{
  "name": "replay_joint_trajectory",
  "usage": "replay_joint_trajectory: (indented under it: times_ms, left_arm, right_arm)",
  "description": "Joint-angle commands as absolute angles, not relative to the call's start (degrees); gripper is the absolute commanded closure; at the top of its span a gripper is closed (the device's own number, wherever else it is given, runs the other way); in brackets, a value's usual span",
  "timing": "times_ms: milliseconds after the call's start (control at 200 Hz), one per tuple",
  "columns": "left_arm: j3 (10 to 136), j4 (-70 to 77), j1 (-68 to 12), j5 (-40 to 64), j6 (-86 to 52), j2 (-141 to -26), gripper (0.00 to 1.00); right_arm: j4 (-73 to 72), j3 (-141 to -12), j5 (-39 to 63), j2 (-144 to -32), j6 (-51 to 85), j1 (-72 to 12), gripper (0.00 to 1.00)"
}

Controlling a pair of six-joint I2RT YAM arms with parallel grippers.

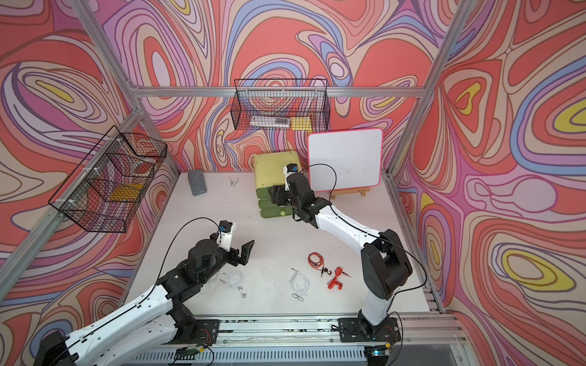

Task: Place the wired earphones into the drawer by color
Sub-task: Close the drawer in the storage box.

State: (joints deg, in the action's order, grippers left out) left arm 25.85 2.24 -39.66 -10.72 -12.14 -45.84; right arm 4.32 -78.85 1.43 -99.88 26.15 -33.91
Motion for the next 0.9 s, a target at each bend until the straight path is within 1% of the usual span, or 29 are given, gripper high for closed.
replay_joint_trajectory:
  times_ms: [0,250,546,896]
  left_arm:
    - [25.2,3.5,-39.3,-11.6,-11.4,-45.3,0.01]
    - [25.1,3.5,-39.3,-11.6,-11.5,-44.9,0.01]
    - [25.0,3.2,-39.3,-12.1,-12.0,-44.1,0.01]
    - [24.1,3.3,-39.3,-13.7,-12.1,-42.2,0.01]
  right_arm:
    - [3.2,-80.8,2.1,-100.8,25.3,-33.3,0.32]
    - [3.0,-78.5,2.5,-98.4,24.6,-33.3,0.31]
    - [2.5,-69.2,3.0,-92.9,26.8,-33.4,0.3]
    - [-4.2,-62.4,1.5,-95.7,29.7,-33.5,0.3]
